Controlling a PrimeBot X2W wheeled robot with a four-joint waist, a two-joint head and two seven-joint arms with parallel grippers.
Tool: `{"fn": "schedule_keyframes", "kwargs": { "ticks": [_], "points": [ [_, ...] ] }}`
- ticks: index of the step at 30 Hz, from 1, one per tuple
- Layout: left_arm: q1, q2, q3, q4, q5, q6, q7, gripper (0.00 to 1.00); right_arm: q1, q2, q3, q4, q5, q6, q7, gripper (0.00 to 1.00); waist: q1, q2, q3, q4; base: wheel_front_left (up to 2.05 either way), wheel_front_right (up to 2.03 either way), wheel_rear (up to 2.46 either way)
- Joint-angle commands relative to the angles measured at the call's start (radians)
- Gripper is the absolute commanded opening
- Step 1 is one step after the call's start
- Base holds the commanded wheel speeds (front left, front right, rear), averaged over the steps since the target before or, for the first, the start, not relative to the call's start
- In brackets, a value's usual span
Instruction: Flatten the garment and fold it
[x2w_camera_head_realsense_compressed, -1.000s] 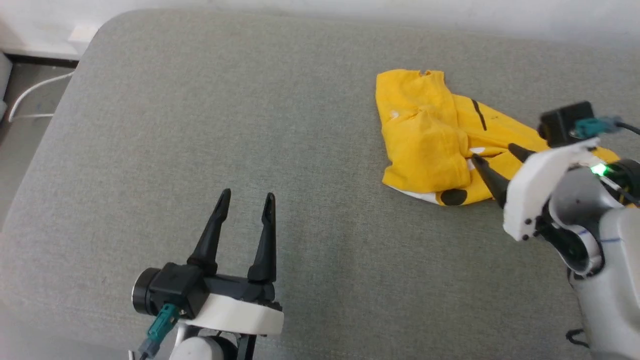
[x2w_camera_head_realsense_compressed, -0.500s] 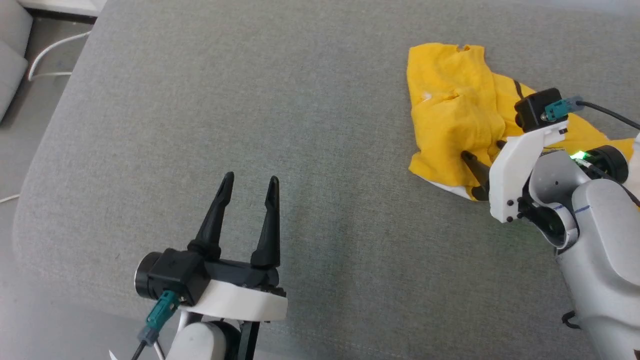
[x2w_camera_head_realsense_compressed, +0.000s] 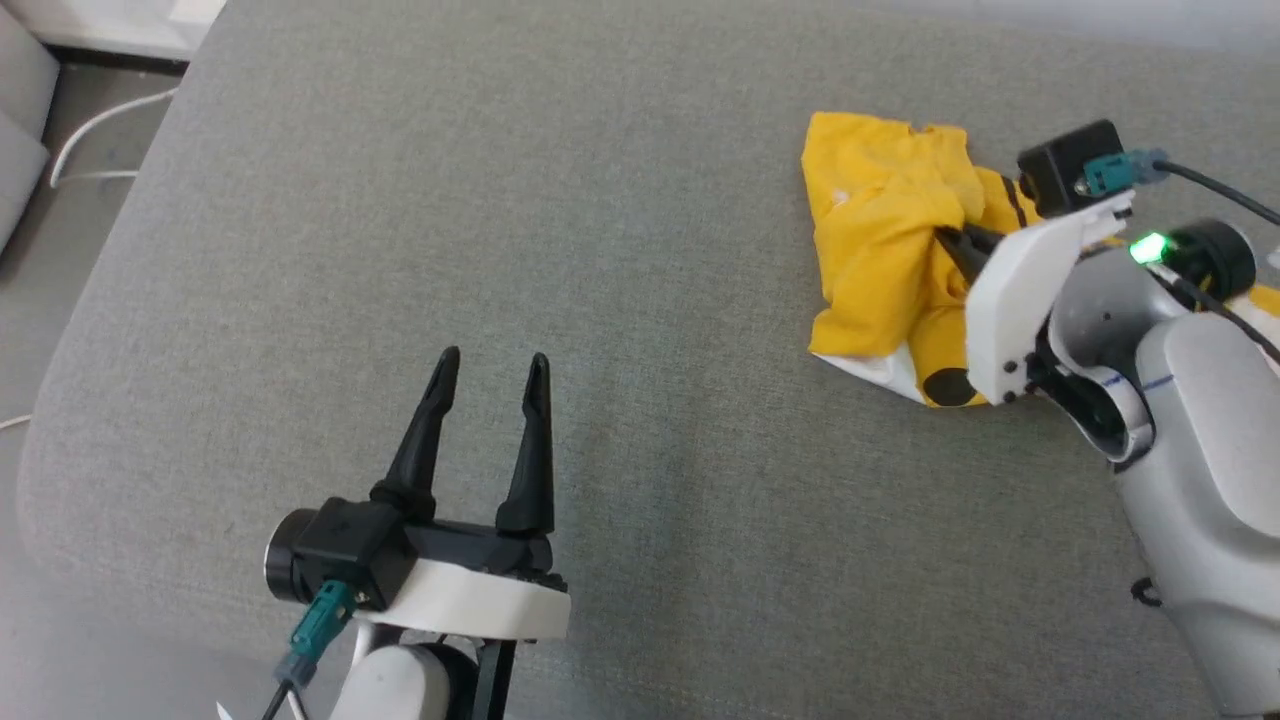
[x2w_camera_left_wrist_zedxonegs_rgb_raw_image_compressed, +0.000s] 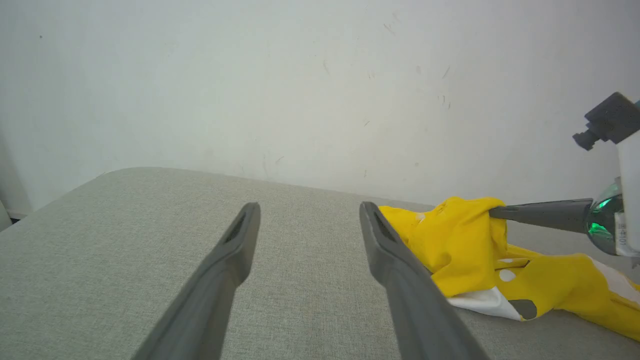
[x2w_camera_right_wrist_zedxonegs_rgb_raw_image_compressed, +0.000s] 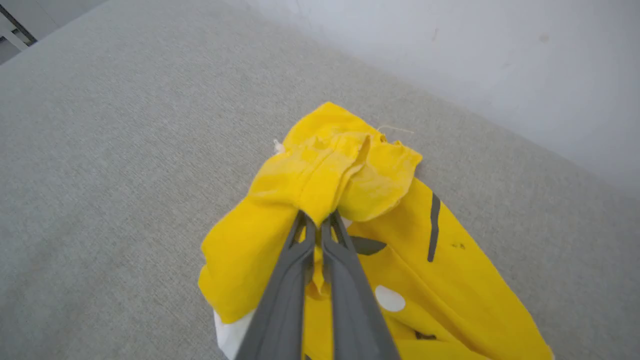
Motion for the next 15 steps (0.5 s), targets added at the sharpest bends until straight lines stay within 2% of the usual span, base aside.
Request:
{"fn": "schedule_keyframes", "kwargs": {
  "ticks": [1,5,9,15],
  "points": [
    [-0.003,-0.001,0.0,0.001,-0.003,0.005,-0.005,1.0,-0.023,0.001,0.015,-0.017,-0.002,-0.001,-0.01,0.0,0.0,0.0,-0.017,-0.012,0.0,0.0,0.0],
    [0.005,-0.001,0.001,0.003,-0.004,0.006,-0.005,1.0,-0.053,-0.003,0.166,-0.109,-0.004,-0.001,-0.031,0.0,0.0,0.0,-0.034,-0.02,0.0,0.0,0.0],
    [0.01,-0.001,0.0,0.003,-0.006,0.006,-0.005,1.0,-0.052,0.041,0.328,-0.171,0.048,-0.001,-0.031,0.0,0.0,0.0,-0.04,-0.022,0.0,0.0,0.0],
    [0.014,-0.001,-0.001,0.002,-0.014,0.003,-0.005,1.0,0.013,0.083,0.556,-0.134,0.143,-0.001,-0.024,0.0,0.0,0.0,-0.036,-0.007,0.0,0.0,0.0]
  ]
}}
